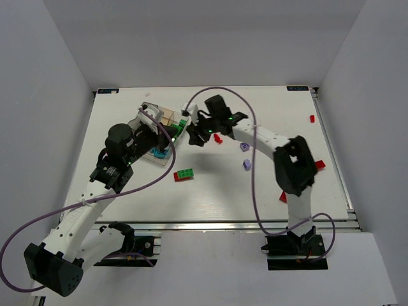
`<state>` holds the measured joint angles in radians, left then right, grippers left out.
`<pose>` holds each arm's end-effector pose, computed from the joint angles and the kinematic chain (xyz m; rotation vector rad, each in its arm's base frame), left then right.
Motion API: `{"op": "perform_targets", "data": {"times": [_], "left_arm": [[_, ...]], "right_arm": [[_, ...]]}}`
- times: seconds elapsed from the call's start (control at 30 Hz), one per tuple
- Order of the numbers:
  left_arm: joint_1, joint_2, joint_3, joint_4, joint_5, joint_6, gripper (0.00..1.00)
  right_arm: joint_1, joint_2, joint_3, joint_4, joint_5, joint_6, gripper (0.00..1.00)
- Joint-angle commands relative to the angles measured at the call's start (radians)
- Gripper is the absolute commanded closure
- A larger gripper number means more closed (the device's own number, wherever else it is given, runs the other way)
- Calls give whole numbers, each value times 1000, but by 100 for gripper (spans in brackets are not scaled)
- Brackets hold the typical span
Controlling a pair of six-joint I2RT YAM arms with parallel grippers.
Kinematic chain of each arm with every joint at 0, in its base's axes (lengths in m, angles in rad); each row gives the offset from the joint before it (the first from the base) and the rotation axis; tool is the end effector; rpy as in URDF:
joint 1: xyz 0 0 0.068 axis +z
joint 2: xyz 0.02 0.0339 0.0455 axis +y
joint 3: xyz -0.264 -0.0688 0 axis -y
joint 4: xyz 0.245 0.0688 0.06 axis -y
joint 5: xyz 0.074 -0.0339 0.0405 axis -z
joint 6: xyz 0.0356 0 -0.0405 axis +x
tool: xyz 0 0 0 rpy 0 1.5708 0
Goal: Sort the legos into containers by color
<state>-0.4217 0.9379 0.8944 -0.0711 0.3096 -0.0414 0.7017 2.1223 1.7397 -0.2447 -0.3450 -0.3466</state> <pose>0.1949 -0.0993 0.3633 0.5536 1.6249 -0.6061 0.3703 0.3288 0.2395 -1.2738 1.8117 0.5771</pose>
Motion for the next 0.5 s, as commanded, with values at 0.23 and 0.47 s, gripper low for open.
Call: {"op": "perform_targets", "data": {"times": [0.23,0.47], "left_arm": [[3,-132,-66,63,-166,15,58],[3,-131,-89,63,-294,40,38]], "right_arm": [[15,-364,-489,-73,-410,-549,11],[94,-239,-419,44,-174,-526,11]]}}
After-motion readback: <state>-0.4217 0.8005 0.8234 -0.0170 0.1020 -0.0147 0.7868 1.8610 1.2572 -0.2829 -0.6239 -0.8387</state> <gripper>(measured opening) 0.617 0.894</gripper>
